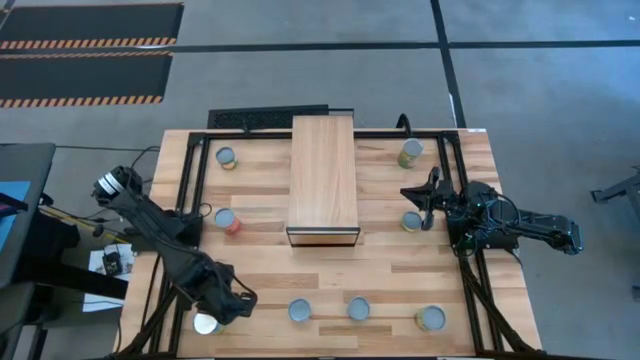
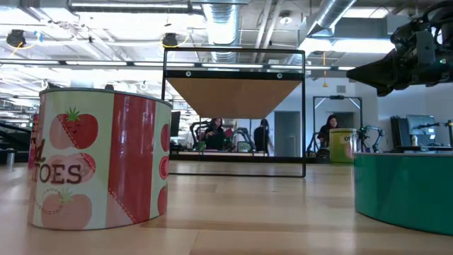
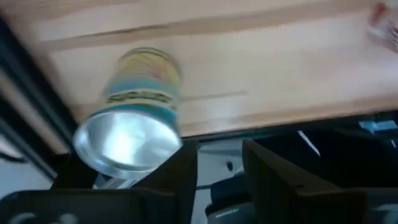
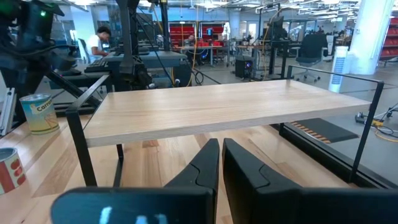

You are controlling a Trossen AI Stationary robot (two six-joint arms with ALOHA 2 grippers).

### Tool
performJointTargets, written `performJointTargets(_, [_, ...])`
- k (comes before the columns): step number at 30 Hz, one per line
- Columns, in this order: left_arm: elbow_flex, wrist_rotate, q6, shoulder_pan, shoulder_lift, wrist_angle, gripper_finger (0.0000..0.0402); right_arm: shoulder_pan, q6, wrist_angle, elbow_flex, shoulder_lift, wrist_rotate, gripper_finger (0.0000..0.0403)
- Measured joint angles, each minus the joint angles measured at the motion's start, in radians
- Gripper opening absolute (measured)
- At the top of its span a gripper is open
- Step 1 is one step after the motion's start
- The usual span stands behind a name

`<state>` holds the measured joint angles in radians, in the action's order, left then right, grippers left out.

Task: Pick and place cans onto a shelf
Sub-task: Put canned carrots on the shelf

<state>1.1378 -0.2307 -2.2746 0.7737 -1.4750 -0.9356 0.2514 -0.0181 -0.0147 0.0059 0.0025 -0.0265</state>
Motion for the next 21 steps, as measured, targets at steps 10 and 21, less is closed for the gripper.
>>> performJointTargets(10, [0.000,-0.022,-0.048,0.037,0.000,-0.049,0.0126,0.000,0.000,0.000,0.000,0.000,0.000,0.0046])
performJointTargets(21, [-0.001,-0.077,-0.049,0.052,-0.108,0.037,0.0117,0.000,0.000,0.000,0.000,0.000,0.000,0.0046])
